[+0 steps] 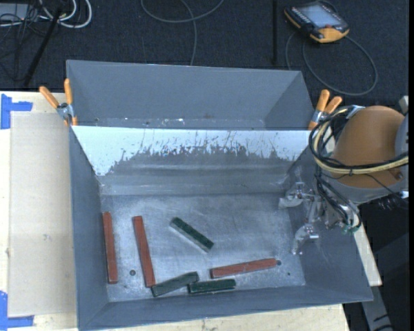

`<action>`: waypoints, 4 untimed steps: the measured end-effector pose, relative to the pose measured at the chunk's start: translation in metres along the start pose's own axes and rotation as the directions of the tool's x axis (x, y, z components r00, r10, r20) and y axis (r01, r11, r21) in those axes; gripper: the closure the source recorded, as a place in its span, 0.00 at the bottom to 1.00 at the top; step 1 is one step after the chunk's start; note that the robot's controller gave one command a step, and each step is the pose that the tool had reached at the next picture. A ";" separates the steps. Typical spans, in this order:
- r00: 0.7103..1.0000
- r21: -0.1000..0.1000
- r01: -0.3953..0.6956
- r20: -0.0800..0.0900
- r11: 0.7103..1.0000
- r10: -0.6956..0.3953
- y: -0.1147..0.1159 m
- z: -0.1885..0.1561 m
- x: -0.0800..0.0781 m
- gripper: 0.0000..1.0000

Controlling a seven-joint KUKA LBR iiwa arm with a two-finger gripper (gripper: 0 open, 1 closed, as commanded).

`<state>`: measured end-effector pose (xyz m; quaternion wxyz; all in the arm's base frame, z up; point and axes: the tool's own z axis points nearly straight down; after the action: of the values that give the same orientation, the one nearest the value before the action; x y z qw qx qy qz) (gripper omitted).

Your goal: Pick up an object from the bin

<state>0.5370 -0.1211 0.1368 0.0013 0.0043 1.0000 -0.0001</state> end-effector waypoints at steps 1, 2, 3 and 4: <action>0.997 0.000 -0.078 -0.002 0.997 0.078 0.003 0.013 0.001 0.00; 0.968 0.000 -0.251 -0.006 0.968 0.251 0.017 0.006 -0.008 0.00; 0.990 -0.001 0.139 -0.003 0.990 -0.139 0.015 0.063 0.052 1.00; 0.990 0.000 0.142 -0.003 0.990 -0.142 0.015 0.063 0.052 1.00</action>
Offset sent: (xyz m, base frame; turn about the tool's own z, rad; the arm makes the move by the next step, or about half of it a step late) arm 0.0416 0.0451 0.0330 -0.3793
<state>0.4852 -0.1053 0.0735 -0.0001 -0.0670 0.9978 -0.0003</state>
